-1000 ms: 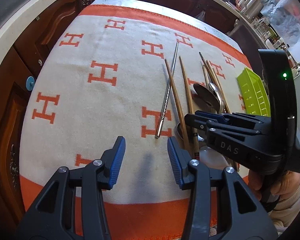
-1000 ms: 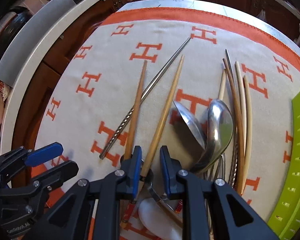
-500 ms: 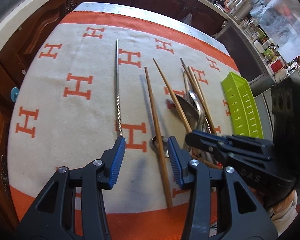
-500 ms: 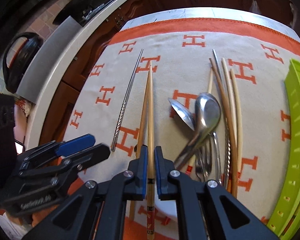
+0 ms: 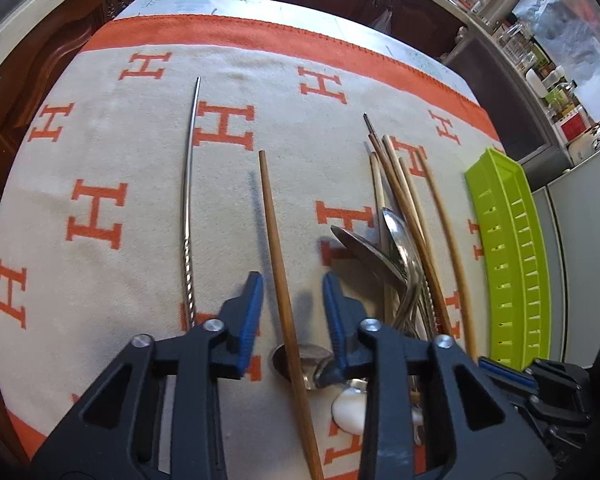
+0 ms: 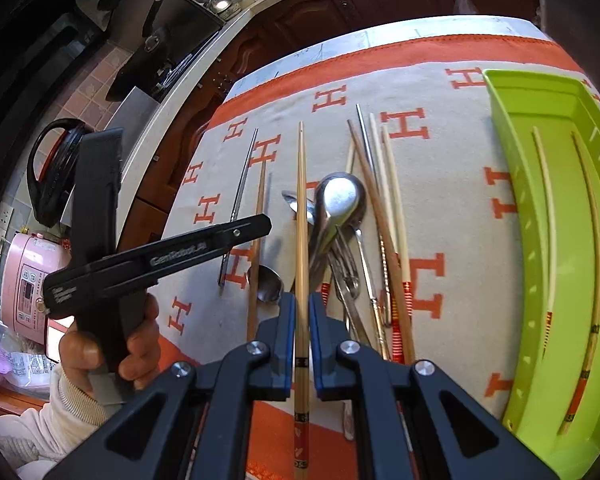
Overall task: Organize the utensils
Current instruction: 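Lower both held chopsticks into the green tray and open both grippers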
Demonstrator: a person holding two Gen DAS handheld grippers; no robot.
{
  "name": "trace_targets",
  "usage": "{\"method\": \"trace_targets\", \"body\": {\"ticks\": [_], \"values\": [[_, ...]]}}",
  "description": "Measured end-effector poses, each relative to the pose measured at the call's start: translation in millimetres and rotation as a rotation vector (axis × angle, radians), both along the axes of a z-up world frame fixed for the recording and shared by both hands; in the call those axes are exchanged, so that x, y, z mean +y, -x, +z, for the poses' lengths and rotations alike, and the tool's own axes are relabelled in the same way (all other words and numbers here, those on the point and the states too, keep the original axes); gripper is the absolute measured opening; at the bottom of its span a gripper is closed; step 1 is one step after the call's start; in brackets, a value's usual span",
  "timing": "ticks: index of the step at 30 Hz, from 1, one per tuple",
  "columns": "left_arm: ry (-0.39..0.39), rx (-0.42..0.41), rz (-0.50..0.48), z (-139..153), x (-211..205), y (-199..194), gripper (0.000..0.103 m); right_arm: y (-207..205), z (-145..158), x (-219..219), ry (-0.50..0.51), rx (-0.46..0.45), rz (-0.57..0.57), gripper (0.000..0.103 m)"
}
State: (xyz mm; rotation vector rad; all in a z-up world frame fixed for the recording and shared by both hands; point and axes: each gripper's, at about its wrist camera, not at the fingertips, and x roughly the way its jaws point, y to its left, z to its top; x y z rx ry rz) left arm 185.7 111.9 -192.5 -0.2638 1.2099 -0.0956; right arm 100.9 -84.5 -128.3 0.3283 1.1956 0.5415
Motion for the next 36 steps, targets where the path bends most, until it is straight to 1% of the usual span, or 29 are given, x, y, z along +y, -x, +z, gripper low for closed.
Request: {"method": "trace_targets", "body": {"ticks": [1, 2, 6, 9, 12, 16, 20, 21, 24, 27, 31, 34, 36], "values": [[-0.012, 0.000, 0.006, -2.2, -1.7, -1.5, 0.011, 0.8, -0.2, -2.4, -0.005, 0.000, -0.004, 0.006], [-0.030, -0.003, 0.012, -4.2, -3.7, -2.7, 0.006, 1.3, -0.5, -4.5, -0.008, 0.000, -0.008, 0.006], [-0.046, -0.013, 0.034, -8.7, -5.0, -0.3, 0.004, 3.9, -0.5, -11.9, -0.027, -0.002, -0.020, 0.006], [-0.025, -0.009, 0.055, -6.2, -1.8, 3.9, 0.004, 6.7, 2.7, -16.2, -0.039, -0.011, -0.026, 0.006], [0.015, -0.006, 0.066, 6.2, -0.5, 12.6, 0.004, 11.1, 8.0, -21.5, -0.054, -0.026, -0.032, 0.006], [0.065, -0.031, 0.037, 35.2, -10.9, 28.7, 0.004, 19.7, 16.7, -34.7, -0.078, -0.050, -0.053, 0.006], [0.114, -0.069, -0.019, 67.4, -37.1, 40.6, 0.004, 29.4, 24.6, -53.6, -0.093, -0.071, -0.086, 0.007], [0.123, -0.085, -0.043, 77.5, -50.1, 42.5, 0.004, 31.6, 26.3, -59.7, -0.095, -0.074, -0.098, 0.007], [0.141, -0.110, -0.104, 96.0, -84.4, 42.7, 0.004, 37.9, 30.9, -82.2, -0.101, -0.084, -0.144, 0.007], [0.149, -0.120, -0.157, 107.5, -123.3, 38.7, 0.004, 42.2, 36.2, -109.1, -0.083, -0.099, -0.203, 0.007], [0.162, -0.104, -0.207, 108.9, -175.0, 25.3, 0.004, 43.8, 46.0, -142.3, -0.024, -0.119, -0.267, 0.007], [0.170, -0.082, -0.211, 104.0, -207.7, 15.0, 0.004, 39.7, 50.7, -161.0, 0.056, -0.135, -0.288, 0.007], [0.165, -0.072, -0.202, 97.4, -224.0, 8.2, 0.004, 35.0, 48.9, -170.3, 0.087, -0.135, -0.300, 0.007]]}}
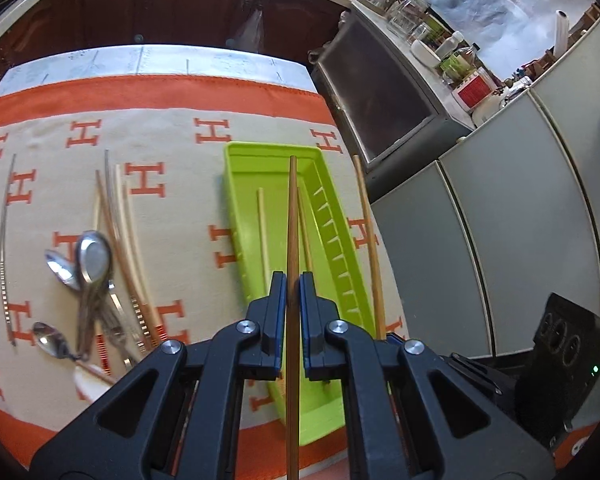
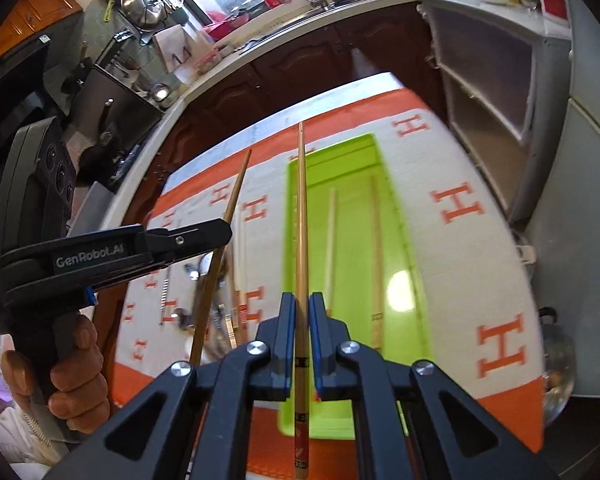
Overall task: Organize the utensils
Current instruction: 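Lower both held chopsticks into the green tray and open both grippers, then withdraw both open grippers from the tray back toward the utensil pile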
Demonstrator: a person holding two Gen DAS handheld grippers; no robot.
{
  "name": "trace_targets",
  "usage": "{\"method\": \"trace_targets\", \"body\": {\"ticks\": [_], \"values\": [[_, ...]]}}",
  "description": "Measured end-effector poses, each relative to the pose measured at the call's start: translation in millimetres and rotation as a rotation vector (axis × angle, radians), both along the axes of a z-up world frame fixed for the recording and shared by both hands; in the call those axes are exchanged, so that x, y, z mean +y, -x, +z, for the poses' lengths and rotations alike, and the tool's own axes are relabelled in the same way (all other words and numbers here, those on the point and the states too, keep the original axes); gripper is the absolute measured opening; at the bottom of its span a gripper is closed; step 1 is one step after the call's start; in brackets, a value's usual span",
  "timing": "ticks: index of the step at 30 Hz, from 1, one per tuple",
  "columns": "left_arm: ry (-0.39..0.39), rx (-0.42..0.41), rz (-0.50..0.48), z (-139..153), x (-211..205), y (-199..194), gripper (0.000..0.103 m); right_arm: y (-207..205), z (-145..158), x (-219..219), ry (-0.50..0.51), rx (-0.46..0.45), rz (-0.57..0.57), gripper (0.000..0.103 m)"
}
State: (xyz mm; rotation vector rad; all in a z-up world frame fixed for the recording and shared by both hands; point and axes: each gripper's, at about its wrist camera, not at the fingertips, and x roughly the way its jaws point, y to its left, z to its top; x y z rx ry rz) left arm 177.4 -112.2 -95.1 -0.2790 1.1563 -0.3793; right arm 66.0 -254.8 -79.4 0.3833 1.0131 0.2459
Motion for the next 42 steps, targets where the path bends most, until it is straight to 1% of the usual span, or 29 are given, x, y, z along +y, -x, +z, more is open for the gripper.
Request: {"method": "trace_targets", "body": {"ticks": [4, 7, 12, 14, 16, 17, 18, 20, 22, 24, 31, 34, 37, 42], "values": [[-0.027, 0.029, 0.012, -18.4, -24.3, -15.6, 0.004, -13.2, -8.1, -17.0, 0.024, 0.017, -0.023, 0.007], [-0.063, 0.010, 0.017, -24.7, -32.9, -22.4, 0.004, -23.8, -14.4, -23.7, 0.029, 0.028, -0.027, 0.007], [-0.108, -0.014, 0.020, -31.9, -36.6, -31.0, 0.004, -36.5, -23.1, -20.9, 0.040, 0.047, -0.028, 0.008], [-0.121, -0.026, 0.027, -31.1, -35.9, -30.9, 0.004, -39.4, -25.4, -18.4, 0.046, 0.069, -0.029, 0.011], [-0.143, -0.020, 0.020, -30.1, -36.5, -30.3, 0.006, -37.9, -25.0, -16.7, 0.049, 0.075, -0.034, 0.019], [-0.151, -0.016, 0.015, -28.8, -36.0, -28.8, 0.007, -36.4, -23.9, -15.7, 0.052, 0.076, -0.034, 0.020], [-0.157, -0.015, 0.008, -26.9, -35.5, -26.7, 0.008, -33.3, -21.4, -13.9, 0.056, 0.074, -0.032, 0.021], [-0.177, -0.022, -0.014, -22.6, -35.4, -21.0, 0.017, -25.4, -16.1, -10.6, 0.062, 0.065, -0.028, 0.023], [-0.193, -0.035, -0.026, -17.0, -32.0, -13.4, 0.034, -18.7, -12.2, -8.1, 0.072, 0.061, -0.029, 0.026], [-0.194, -0.043, -0.023, -11.7, -24.0, -5.0, 0.043, -10.6, -8.9, -7.0, 0.075, 0.062, -0.033, 0.026], [-0.219, -0.060, -0.035, 0.7, 0.5, 25.3, 0.044, 16.9, -10.1, -5.7, 0.058, 0.078, -0.055, 0.026], [-0.245, -0.080, -0.036, 4.2, 11.9, 41.3, 0.044, 24.3, -12.1, -2.2, 0.062, 0.088, -0.053, 0.026], [-0.255, -0.083, -0.031, 6.6, 24.1, 53.4, 0.044, 32.9, -12.6, 2.6, 0.065, 0.094, -0.048, 0.026], [-0.264, -0.084, -0.021, 11.6, 45.7, 70.0, 0.044, 43.7, -4.0, 13.9, 0.081, 0.078, -0.035, 0.026]]}}
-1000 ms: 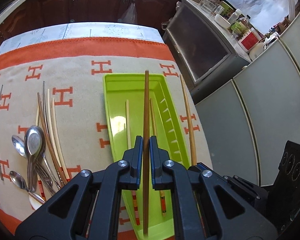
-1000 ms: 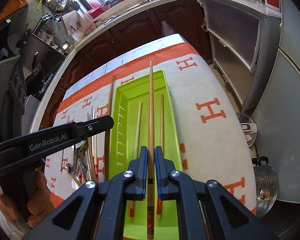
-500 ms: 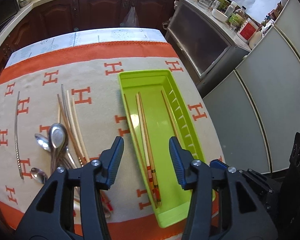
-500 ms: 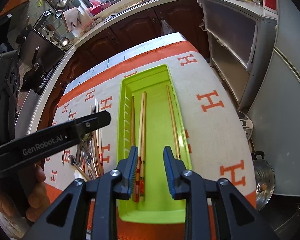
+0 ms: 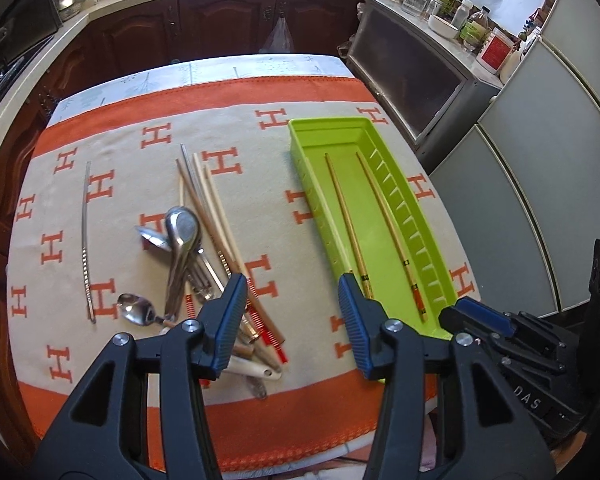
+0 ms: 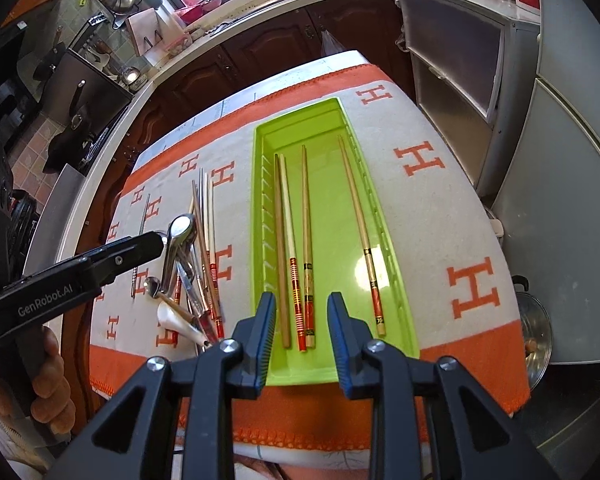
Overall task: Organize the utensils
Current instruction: 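Withdraw both open grippers from the tray back toward the utensil pile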
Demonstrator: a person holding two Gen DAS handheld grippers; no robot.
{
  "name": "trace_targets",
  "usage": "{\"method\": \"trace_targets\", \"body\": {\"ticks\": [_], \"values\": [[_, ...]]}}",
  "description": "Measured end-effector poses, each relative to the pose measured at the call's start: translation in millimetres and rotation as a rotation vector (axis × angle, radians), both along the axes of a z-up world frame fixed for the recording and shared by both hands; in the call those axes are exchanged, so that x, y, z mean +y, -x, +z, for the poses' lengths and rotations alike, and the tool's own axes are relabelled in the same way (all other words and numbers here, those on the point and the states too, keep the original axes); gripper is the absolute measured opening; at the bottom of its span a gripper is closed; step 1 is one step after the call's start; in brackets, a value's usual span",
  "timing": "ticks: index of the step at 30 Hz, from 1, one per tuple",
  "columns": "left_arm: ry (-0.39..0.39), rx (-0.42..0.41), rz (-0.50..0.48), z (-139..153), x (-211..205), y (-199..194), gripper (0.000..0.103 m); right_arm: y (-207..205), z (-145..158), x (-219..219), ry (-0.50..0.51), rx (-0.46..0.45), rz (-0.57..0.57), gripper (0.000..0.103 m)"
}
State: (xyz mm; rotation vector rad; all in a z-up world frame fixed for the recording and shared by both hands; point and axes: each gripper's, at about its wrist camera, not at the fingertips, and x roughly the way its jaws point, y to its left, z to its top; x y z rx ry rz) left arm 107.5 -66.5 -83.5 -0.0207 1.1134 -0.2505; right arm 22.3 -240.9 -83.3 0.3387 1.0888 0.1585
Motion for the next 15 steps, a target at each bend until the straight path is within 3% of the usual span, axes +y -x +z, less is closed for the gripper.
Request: {"method": "trace_targets", "body": {"ticks": [7, 15], "values": [[-0.016, -0.065, 0.047, 17.7, 40.2, 20.0, 0.044, 6.8, 13.5, 29.1, 0.018, -0.028, 0.063, 0.027], [-0.060, -0.136, 0.167, 35.9, 112.1, 34.1, 0.044, -5.1, 14.0, 92.6, 0.018, -0.013, 0.224, 0.027]]}}
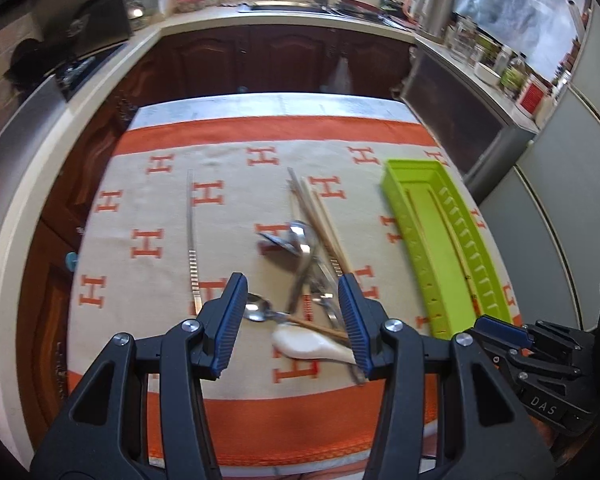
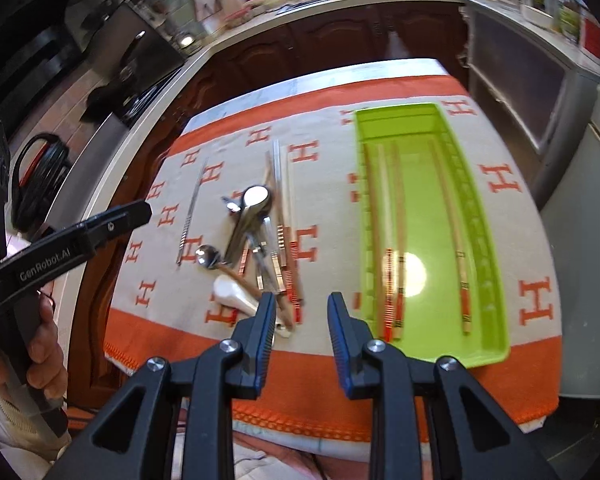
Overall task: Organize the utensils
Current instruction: 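Withdraw both open grippers from the tray back toward the utensil pile, then grasp a metal chopstick with the left gripper while the right gripper grasps a wooden chopstick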
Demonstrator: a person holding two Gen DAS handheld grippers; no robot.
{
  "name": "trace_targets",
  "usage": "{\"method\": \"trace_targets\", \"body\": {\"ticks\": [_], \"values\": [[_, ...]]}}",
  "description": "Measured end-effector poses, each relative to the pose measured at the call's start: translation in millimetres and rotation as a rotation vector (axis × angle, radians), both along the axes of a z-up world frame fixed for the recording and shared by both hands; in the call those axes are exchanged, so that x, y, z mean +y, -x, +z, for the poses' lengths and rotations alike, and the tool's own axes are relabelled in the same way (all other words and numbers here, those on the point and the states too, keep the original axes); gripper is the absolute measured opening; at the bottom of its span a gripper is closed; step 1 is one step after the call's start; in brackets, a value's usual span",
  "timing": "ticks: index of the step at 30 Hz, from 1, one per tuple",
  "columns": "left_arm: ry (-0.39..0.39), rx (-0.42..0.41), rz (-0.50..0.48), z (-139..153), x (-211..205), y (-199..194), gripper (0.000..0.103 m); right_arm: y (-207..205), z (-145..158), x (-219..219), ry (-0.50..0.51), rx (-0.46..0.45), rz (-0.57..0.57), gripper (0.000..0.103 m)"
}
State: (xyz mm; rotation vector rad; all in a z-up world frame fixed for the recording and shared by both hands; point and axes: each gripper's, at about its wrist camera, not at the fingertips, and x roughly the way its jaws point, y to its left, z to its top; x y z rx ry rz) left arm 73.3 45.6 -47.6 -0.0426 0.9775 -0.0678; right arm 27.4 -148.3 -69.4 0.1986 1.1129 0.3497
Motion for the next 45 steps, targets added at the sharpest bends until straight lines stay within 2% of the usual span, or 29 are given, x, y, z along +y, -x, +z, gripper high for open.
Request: {"method": "trace_targets", "body": {"ticks": [6, 9, 14, 22, 30, 35, 39, 41, 42, 43, 45], "values": [[0.003, 0.003, 0.118, -4.3, 68.3, 0.6, 0.044, -23.6, -2.6, 52.1, -0.003, 0.019, 0.128, 0.027], [0.012, 0.022, 0.174, -14.3, 100.6, -3.2, 0.044, -39.7, -6.4, 75.3, 0.001, 0.036, 0.173, 0.027], [0.010, 0.059, 0.217, -34.7, 133.3, -18.9, 0.044, -68.3, -12.4, 106.0, -0.001, 0.050, 0.214, 0.026], [0.037, 0.137, 0.209, -78.0, 141.0, -77.8, 0.044, -116.6, -28.1, 127.7, -0.014, 0.083, 0.194, 0.026], [0.036, 0.249, 0.192, -134.6, 129.3, -128.2, 0.044, -156.2, -46.4, 116.4, -0.042, 0.113, 0.128, 0.026], [0.013, 0.299, 0.201, -160.7, 123.8, -144.9, 0.044, -167.5, -55.7, 105.0, -0.043, 0.126, 0.097, 0.026], [-0.065, 0.263, 0.186, -162.3, 109.1, -148.8, 0.044, -173.7, -62.0, 90.1, -0.044, 0.139, 0.056, 0.026], [-0.057, 0.253, 0.186, -162.0, 108.5, -149.7, 0.040, -176.3, -66.5, 82.0, -0.043, 0.151, 0.031, 0.026], [-0.055, 0.249, 0.186, -161.5, 108.6, -149.5, 0.031, -177.1, -68.0, 79.1, -0.042, 0.153, 0.022, 0.026], [-0.058, 0.239, 0.190, -160.8, 108.0, -149.9, 0.016, -178.5, -70.3, 74.7, -0.038, 0.158, 0.007, 0.026], [-0.046, 0.239, 0.190, -160.0, 110.9, -149.8, 0.004, -180.7, -73.5, 70.0, -0.020, 0.163, -0.008, 0.026]]}}
